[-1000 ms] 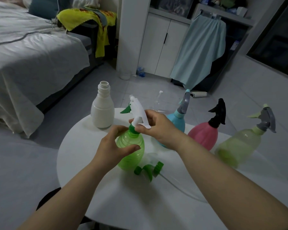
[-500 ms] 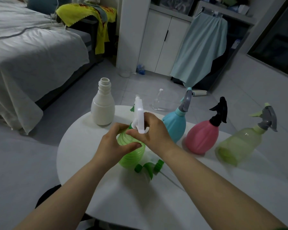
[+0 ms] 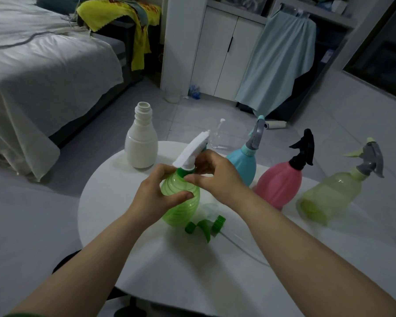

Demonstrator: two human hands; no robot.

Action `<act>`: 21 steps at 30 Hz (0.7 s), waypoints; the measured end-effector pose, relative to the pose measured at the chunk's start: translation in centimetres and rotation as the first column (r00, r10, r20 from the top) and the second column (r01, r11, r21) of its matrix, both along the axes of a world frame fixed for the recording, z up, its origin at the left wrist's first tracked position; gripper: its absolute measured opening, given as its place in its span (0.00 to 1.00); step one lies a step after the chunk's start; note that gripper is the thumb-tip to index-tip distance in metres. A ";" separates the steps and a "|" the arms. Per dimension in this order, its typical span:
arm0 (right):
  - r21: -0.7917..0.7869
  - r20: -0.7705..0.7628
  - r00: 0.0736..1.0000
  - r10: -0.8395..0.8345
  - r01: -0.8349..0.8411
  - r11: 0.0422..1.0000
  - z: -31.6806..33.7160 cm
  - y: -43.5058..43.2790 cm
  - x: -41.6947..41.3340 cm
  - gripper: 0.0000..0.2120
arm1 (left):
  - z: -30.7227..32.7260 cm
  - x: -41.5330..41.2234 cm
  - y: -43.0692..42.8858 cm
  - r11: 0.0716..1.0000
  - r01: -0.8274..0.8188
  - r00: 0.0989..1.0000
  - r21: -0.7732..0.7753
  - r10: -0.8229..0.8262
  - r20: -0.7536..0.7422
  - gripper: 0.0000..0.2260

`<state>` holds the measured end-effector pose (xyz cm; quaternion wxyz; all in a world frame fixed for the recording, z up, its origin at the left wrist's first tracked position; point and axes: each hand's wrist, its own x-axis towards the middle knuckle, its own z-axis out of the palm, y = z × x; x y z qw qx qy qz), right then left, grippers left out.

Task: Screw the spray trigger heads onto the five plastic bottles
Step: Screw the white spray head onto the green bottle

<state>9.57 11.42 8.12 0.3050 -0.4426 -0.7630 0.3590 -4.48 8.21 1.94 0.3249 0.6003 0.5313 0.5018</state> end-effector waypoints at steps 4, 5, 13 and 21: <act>-0.060 -0.044 0.999 0.013 -0.016 0.998 -0.3 0.1 -0.2 0.16 | 0.4 -1.5 0.0 0.984 0.170 0.985 -0.057 -0.169 0.019 0.23; -0.103 -0.086 0.996 0.022 -0.031 0.994 -0.3 0.2 -0.3 0.16 | 0.6 -1.8 0.1 0.975 0.208 0.978 -0.076 -0.208 0.016 0.22; -0.094 -0.039 0.999 -0.009 0.005 0.996 -0.7 0.0 0.2 0.21 | 0.0 -0.2 -0.5 1.000 -0.015 0.998 -0.004 0.015 -0.066 0.24; -0.179 0.069 0.997 0.038 -0.025 0.984 1.2 0.9 0.6 0.24 | 1.5 -2.5 0.6 0.933 0.282 0.941 -0.226 -0.315 -0.127 0.32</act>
